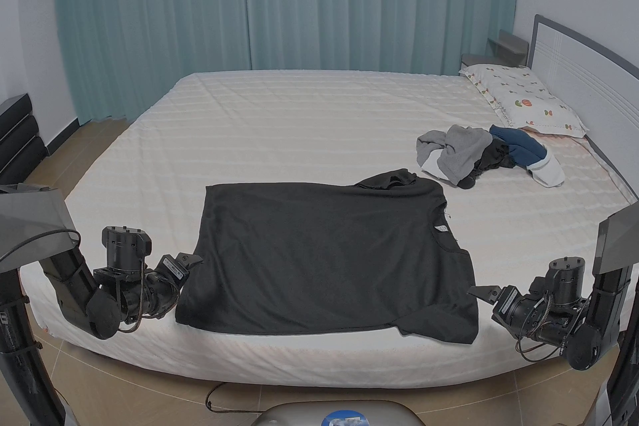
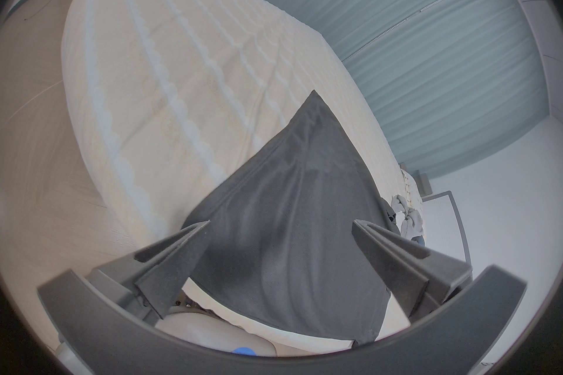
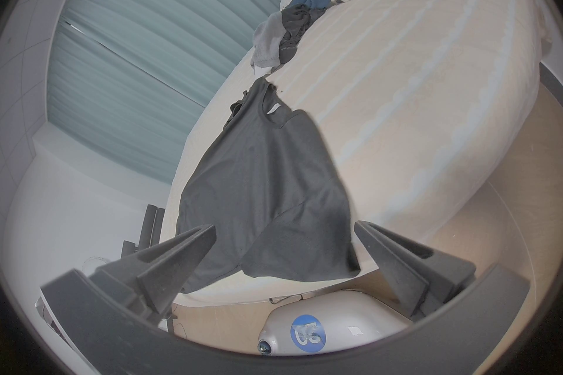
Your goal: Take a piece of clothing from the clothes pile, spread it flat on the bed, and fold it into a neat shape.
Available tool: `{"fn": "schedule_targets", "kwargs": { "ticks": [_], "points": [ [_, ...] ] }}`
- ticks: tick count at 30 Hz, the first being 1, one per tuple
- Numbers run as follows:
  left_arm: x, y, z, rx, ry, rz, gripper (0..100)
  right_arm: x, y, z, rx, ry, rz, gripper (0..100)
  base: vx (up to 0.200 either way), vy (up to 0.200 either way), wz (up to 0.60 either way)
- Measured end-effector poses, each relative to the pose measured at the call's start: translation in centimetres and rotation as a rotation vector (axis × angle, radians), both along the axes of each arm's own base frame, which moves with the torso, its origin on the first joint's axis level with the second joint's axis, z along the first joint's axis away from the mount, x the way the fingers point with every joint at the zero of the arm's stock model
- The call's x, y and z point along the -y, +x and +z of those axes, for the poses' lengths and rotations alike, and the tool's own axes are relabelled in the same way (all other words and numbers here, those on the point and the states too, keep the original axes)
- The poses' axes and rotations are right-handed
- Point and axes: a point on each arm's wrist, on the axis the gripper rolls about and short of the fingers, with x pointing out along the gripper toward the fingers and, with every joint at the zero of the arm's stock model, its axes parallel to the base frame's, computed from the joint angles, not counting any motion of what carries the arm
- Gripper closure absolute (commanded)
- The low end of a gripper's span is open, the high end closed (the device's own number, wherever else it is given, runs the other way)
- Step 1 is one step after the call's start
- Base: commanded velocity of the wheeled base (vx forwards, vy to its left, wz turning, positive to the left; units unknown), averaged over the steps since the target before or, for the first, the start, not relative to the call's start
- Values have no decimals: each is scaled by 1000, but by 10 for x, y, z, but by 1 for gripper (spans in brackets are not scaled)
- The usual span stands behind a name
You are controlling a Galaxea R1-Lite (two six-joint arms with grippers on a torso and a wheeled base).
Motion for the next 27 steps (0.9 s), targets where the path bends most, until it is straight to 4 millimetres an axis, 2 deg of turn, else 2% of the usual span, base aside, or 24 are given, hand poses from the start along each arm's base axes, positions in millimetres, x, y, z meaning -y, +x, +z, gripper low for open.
{"fn": "schedule_targets", "kwargs": {
  "ticks": [10,18,27],
  "points": [
    [1,-15,-1,-14,109,-56,0,-3,-7,0,18,-3,16,0,0,0,0],
    [-16,-37,-13,-101,179,-22,0,-7,-11,-4,-9,-9,37,0,0,0,0],
    [-22,-42,-23,-150,181,-5,0,-8,-12,-6,-24,-13,39,0,0,0,0]
  ]
}}
